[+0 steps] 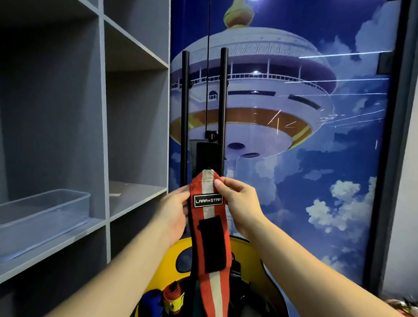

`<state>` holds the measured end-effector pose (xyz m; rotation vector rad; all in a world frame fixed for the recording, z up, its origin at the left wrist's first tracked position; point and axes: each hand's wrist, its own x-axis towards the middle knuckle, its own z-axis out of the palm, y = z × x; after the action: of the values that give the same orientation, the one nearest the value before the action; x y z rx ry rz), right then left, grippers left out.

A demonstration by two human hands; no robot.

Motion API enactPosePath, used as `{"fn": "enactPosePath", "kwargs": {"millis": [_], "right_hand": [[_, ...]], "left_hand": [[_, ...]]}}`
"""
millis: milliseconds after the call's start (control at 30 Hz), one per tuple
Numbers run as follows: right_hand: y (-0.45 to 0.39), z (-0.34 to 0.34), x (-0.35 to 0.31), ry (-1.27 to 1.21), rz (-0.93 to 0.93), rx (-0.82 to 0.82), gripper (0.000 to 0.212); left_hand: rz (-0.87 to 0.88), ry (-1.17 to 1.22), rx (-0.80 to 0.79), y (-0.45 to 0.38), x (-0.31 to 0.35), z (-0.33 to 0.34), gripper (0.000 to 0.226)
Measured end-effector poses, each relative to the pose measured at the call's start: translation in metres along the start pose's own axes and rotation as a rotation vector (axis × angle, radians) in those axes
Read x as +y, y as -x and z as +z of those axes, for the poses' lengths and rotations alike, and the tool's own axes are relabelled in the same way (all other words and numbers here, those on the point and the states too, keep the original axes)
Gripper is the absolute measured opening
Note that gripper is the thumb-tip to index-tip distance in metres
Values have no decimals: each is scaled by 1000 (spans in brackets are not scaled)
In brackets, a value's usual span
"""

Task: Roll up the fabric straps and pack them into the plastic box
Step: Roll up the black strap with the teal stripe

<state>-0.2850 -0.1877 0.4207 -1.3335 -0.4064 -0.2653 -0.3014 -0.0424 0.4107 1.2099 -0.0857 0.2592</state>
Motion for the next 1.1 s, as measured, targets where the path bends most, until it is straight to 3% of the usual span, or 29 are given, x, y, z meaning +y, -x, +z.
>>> {"fn": "enactPosePath", "kwargs": {"millis": [633, 800, 900, 1100], "right_hand": [[1, 21, 4, 15, -62, 238, 6], [0, 21, 5, 16, -58, 254, 8], [-1, 21, 4, 18, -61, 269, 7], [3, 17, 3, 45, -75, 196, 8]], "left_hand": [[-65, 197, 45, 9, 8, 13, 38], [-64, 219, 30, 16, 11, 17, 39], [30, 182, 4, 18, 7, 17, 29], [80, 115, 17, 18, 6, 13, 22]]}}
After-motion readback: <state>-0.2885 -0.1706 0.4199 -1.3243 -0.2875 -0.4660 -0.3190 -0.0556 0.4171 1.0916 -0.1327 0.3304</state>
